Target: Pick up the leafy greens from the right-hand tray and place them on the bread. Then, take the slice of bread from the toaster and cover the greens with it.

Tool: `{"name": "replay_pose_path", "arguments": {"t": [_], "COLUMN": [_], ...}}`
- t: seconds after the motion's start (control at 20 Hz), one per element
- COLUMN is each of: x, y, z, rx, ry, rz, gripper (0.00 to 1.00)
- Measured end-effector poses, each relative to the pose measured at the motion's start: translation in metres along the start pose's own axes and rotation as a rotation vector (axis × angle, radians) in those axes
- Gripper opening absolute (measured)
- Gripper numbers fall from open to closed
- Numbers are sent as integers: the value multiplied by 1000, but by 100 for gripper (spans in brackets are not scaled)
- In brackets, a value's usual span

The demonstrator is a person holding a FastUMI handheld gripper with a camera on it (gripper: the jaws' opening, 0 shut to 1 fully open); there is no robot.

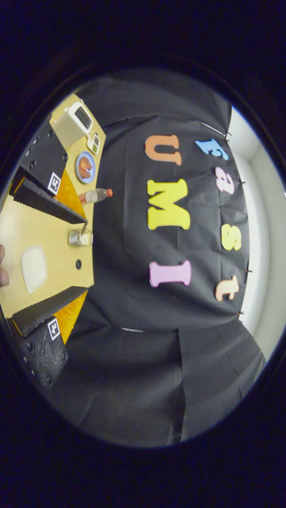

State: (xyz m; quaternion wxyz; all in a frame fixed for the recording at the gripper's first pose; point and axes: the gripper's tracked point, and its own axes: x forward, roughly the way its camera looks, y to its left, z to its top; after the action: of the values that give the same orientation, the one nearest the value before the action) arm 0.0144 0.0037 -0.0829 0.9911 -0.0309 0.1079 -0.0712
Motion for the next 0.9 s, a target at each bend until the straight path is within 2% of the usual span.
{"name": "replay_pose_path", "arguments": {"t": [0.1,0.35,0.6,0.9], "x": [-23,-51,-60,-79], "y": [-34,-82,-75,-50], "z": [26,38,38,73], "rx": [20,2,13,33], "ry": [-58,-93,-95,-157], "rz": [-20,-43,-18,-15], "gripper": [96,95,95,95]}}
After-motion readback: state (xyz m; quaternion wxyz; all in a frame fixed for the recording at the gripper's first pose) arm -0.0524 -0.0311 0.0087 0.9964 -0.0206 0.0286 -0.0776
